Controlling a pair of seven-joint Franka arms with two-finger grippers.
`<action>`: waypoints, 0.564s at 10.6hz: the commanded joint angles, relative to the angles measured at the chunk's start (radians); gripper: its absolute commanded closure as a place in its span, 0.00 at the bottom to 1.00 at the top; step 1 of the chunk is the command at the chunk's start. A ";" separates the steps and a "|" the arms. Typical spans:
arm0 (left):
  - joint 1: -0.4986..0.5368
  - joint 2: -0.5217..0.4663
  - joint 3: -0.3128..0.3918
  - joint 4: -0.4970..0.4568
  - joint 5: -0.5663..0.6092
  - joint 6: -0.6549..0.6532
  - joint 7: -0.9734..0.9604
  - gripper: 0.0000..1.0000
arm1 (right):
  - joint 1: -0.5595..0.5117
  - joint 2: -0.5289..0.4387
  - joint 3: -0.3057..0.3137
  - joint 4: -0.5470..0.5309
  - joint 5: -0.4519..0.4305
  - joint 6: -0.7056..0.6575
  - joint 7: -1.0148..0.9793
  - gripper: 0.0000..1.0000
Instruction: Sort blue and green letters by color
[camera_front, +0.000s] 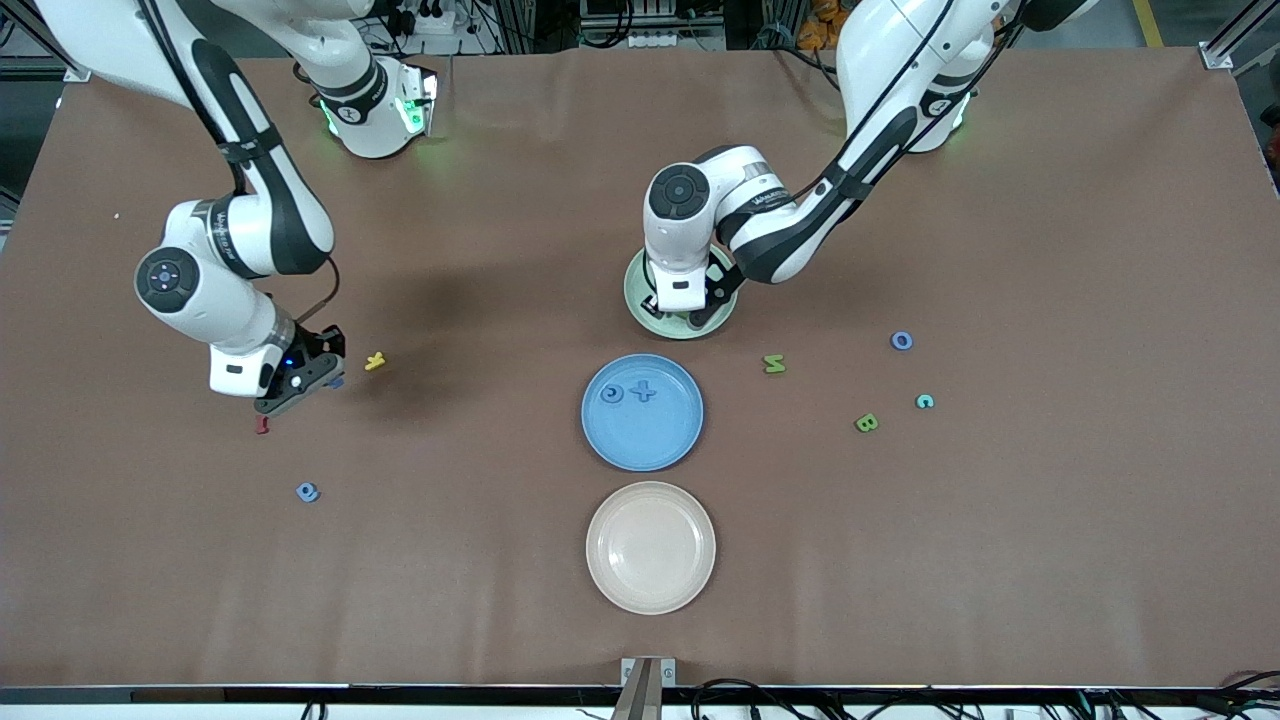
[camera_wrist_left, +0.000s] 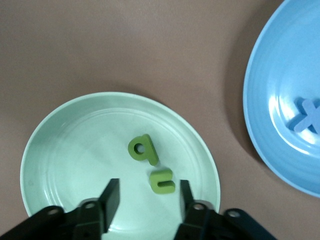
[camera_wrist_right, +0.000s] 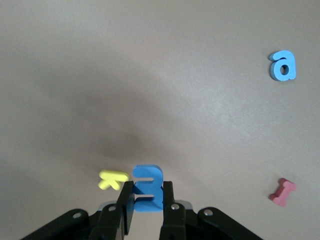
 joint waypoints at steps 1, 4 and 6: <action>0.029 0.000 0.017 0.012 0.011 -0.013 0.056 0.00 | 0.095 0.026 0.003 0.085 0.016 -0.057 0.306 0.89; 0.140 -0.026 0.025 0.015 0.030 -0.011 0.217 0.00 | 0.219 0.118 0.003 0.215 0.027 -0.057 0.620 0.89; 0.223 -0.023 0.023 0.012 0.033 -0.011 0.273 0.00 | 0.302 0.204 0.003 0.327 0.027 -0.057 0.794 0.89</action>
